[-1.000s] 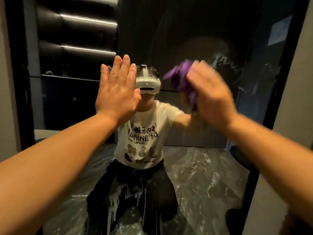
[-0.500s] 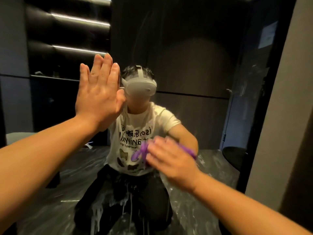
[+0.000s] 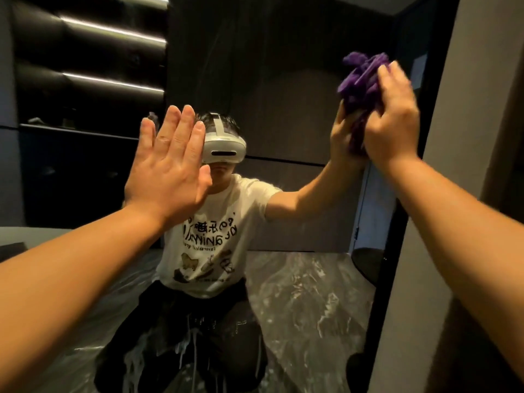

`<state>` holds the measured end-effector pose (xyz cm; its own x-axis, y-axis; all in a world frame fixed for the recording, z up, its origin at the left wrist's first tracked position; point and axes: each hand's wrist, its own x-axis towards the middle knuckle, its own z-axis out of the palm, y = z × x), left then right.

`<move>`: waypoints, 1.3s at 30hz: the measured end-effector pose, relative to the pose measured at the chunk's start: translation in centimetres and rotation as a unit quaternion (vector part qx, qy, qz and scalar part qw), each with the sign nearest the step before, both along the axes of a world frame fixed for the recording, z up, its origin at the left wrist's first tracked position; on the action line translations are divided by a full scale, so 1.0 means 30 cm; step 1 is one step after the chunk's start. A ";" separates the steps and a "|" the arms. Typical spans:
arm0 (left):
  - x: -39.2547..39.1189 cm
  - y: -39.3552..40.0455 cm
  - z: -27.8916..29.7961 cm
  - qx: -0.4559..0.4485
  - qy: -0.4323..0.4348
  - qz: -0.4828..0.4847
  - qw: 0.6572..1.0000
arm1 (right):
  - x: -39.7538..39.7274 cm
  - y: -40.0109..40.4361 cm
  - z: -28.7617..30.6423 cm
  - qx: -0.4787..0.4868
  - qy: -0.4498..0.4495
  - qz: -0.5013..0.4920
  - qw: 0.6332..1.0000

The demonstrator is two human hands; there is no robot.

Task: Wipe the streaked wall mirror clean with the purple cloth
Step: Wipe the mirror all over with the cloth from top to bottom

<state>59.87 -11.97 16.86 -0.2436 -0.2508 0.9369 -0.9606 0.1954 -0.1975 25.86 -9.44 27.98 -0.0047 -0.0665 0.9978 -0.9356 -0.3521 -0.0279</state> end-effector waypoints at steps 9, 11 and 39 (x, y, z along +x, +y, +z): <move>-0.004 -0.002 -0.004 -0.006 0.000 0.001 1.000 | 0.345 -0.038 -0.660 0.029 0.345 0.071 0.936; -0.004 0.001 -0.005 -0.004 0.001 0.002 1.000 | 0.380 -0.036 -0.899 0.074 0.457 0.076 0.883; -0.003 -0.008 -0.006 -0.007 0.004 -0.002 1.000 | 0.120 0.004 -1.181 0.139 0.249 0.026 0.958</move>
<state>59.79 -12.21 16.67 -0.2379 -0.2362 0.9421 -0.9611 0.1972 -0.1933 29.47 -9.32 -7.46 0.4780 -0.3166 0.8193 -0.8387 -0.4417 0.3186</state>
